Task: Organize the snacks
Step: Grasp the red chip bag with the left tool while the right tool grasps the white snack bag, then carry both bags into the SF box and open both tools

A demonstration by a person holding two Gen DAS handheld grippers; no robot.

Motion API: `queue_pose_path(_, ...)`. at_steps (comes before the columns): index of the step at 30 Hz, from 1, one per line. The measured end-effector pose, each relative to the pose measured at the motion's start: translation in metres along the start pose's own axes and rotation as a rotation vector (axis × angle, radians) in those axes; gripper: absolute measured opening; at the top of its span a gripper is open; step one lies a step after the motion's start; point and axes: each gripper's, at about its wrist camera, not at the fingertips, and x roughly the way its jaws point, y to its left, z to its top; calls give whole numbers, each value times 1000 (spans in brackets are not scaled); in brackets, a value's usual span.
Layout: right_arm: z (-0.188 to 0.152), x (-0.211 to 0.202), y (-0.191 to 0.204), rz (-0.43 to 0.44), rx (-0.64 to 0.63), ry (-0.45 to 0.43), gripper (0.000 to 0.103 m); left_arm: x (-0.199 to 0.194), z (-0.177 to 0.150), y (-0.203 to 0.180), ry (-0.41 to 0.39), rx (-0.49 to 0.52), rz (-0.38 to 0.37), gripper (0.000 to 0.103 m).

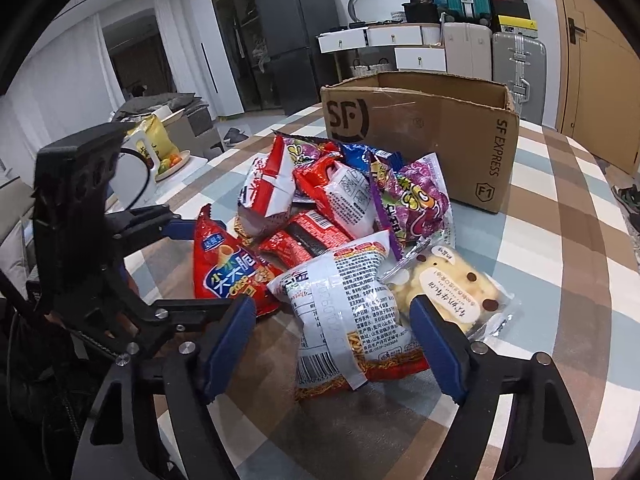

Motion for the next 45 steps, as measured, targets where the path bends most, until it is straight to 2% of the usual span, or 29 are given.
queue_pose_path(4,-2,-1,3,4,-6,9,73,5,0,-1,39,-3,-24,85)
queue_pose_path(8,-1,4,2,-2,-5,22,73,10,0,-2,61,-4,-50,72)
queue_pose_path(12,2,12,3,-21,0,37,70,9,-2,1,58,-22,-88,61)
queue_pose_path(15,3,14,3,-34,9,39,64,4,-3,1,33,-24,-101,57)
queue_pose_path(18,2,15,3,-41,16,47,55,-2,-3,1,9,-30,-117,55)
queue_pose_path(25,-3,6,8,-27,31,4,46,-20,-4,5,-50,-57,-115,55)
queue_pose_path(35,10,-20,18,-18,38,-104,45,-58,9,15,-156,-108,-99,55)
queue_pose_path(45,41,-54,18,-34,85,-222,45,-97,44,30,-268,-115,-51,55)
